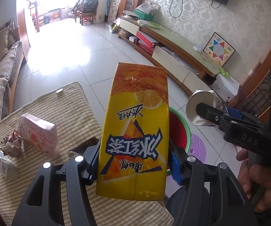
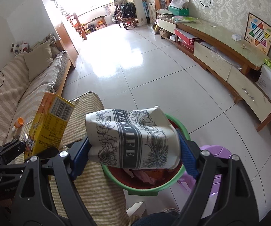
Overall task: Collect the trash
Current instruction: 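Lift and carry the paper cup and juice carton over the red bucket, then open the left tool to drop the juice carton into the bucket, then open the right tool to drop the paper cup into the bucket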
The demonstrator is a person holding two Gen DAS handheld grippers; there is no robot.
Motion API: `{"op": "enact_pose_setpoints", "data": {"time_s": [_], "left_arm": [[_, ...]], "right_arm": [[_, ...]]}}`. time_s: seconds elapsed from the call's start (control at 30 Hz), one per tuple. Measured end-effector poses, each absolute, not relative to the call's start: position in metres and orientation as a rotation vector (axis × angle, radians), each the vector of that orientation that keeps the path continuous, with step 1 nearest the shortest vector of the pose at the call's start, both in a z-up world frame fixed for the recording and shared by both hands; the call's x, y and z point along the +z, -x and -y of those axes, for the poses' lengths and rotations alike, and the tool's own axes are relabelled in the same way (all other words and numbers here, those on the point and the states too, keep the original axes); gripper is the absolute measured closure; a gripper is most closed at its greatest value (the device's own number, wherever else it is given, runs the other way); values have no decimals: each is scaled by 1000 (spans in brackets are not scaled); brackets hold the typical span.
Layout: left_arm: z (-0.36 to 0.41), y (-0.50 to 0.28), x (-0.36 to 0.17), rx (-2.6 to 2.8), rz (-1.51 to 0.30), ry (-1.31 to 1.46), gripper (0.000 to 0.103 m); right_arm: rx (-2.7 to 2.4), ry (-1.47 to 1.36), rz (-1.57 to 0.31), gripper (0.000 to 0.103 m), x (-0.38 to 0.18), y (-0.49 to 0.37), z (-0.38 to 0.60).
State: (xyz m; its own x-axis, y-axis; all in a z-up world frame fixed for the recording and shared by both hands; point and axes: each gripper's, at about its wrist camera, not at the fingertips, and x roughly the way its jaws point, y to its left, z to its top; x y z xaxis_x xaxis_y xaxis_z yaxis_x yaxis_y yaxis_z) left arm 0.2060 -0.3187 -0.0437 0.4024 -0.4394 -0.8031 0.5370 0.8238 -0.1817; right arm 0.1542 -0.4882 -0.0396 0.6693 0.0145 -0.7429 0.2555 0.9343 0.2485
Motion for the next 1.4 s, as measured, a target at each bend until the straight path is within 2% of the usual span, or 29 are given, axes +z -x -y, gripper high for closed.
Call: {"op": "enact_pose_setpoints", "data": {"time_s": [0.7,0.77,0.83,1.03,1.17,1.4], "left_arm": [[380,-229,-89,-699,-1076,-155,46],[383,-230,-89,-700,-1072,-166,27],[383,-227,-87,-701,-1056,-175,23],[367,-227,-91,-662,-1072,-175,18],[353,-228,-87,-630,-1069,-156,18],[328,-224,-73,-601,-1042,-133,18]], "right_arm": [[-165,-423,-856,22,-63,-176,530],[-167,-425,-858,22,-64,-177,530],[-167,-426,-861,22,-63,-179,529],[-150,-421,-873,21,-63,-184,522],[-132,-416,-870,8,-62,-184,516],[-117,-397,-852,5,-48,-183,500]]}}
